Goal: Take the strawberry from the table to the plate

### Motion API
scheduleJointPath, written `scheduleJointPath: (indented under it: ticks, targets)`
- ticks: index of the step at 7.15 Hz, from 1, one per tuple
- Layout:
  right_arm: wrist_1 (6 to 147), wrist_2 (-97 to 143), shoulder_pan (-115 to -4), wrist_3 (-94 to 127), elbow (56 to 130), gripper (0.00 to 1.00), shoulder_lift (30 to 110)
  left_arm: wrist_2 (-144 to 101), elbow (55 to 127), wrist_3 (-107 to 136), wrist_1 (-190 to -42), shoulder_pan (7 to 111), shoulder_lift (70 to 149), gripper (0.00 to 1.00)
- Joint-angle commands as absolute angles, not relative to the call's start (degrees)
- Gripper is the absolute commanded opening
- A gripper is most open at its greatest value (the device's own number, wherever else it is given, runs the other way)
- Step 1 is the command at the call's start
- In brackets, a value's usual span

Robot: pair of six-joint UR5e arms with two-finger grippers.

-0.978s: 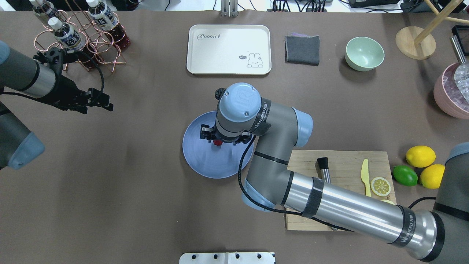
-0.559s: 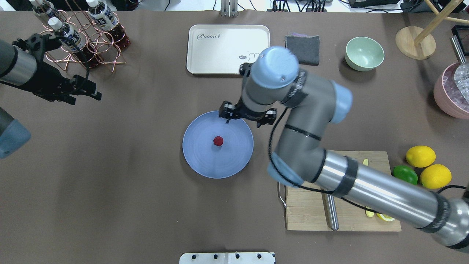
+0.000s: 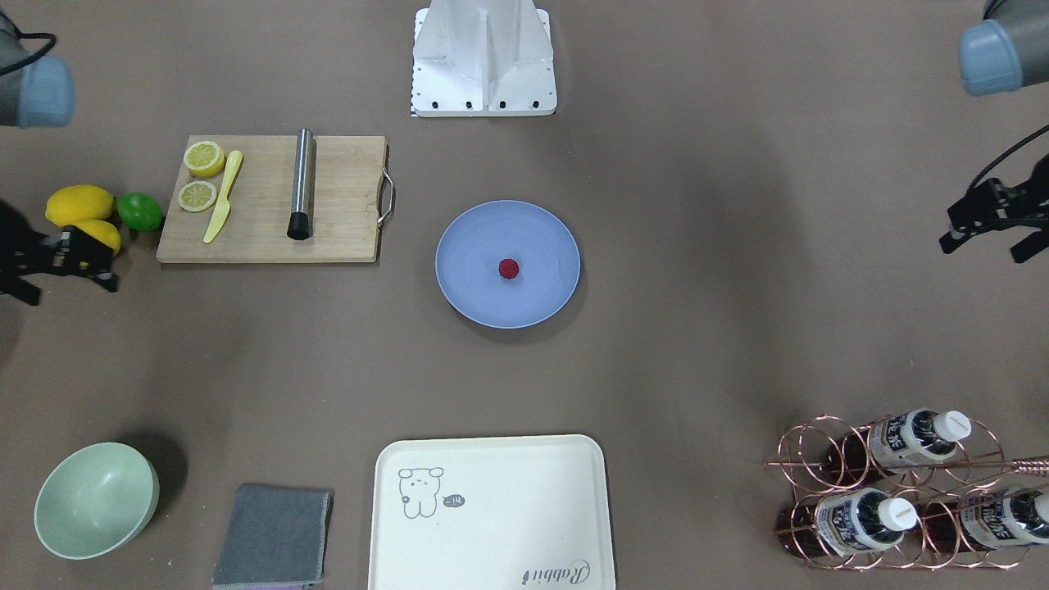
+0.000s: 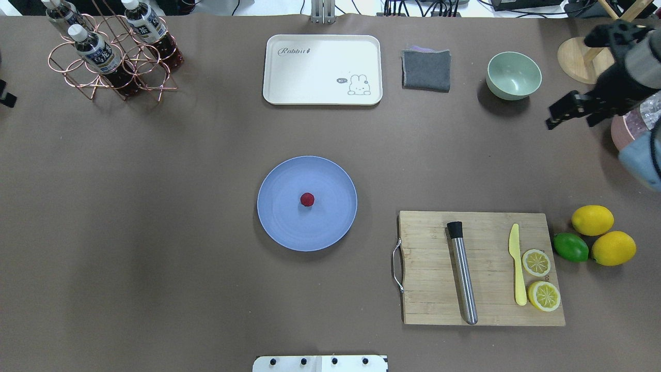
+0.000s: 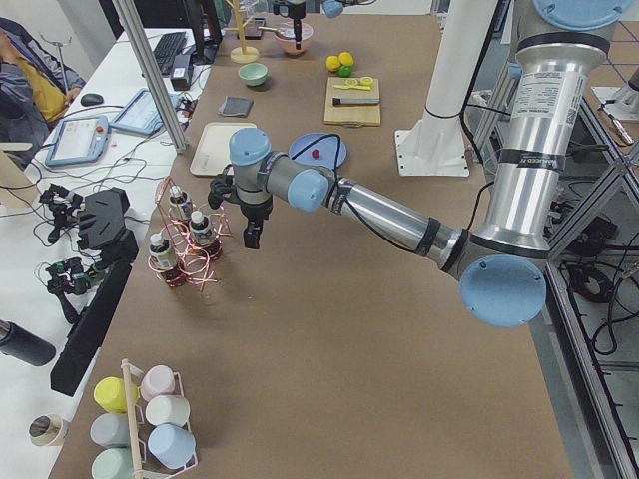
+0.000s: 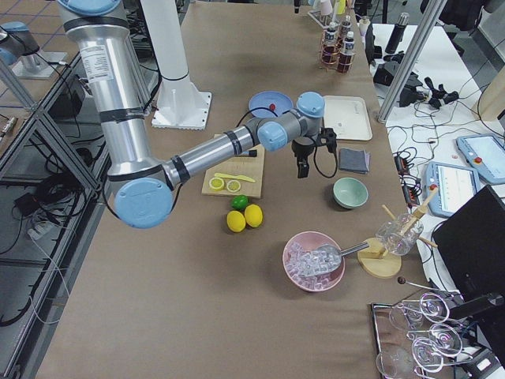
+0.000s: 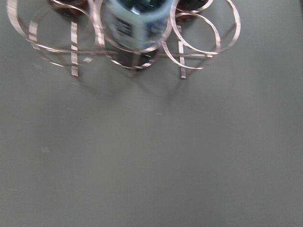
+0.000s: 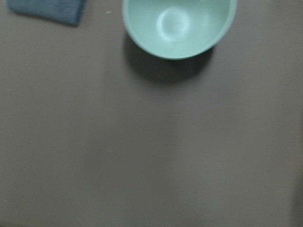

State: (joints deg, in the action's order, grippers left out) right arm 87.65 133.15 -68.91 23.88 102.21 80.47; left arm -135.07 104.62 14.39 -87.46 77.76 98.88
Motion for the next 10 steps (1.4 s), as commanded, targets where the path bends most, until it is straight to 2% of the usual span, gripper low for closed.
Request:
scheduleJointPath:
  ticks: [1,2,4,10]
  targets:
    - [101.3,133.3,-82.6,-5.1,100.3,1.00,84.3,-135.3,104.6,-4.2,-76.5,86.2,97.3,0.97]
    - [103.8,133.3,-86.6,-13.1,97.3,1.00,84.6,-135.3,105.1,-5.2,-76.5,87.0,95.7,0.97]
    - [103.3,133.0,-88.2,-14.1,96.5,1.00,87.2,-135.3,104.4,-5.6,-76.6,86.9,95.6,0.97]
    - [103.1,132.8,-90.2,-13.9,97.6,1.00,88.7,-135.2,104.9,-5.7,-76.9,86.9,95.4,0.97]
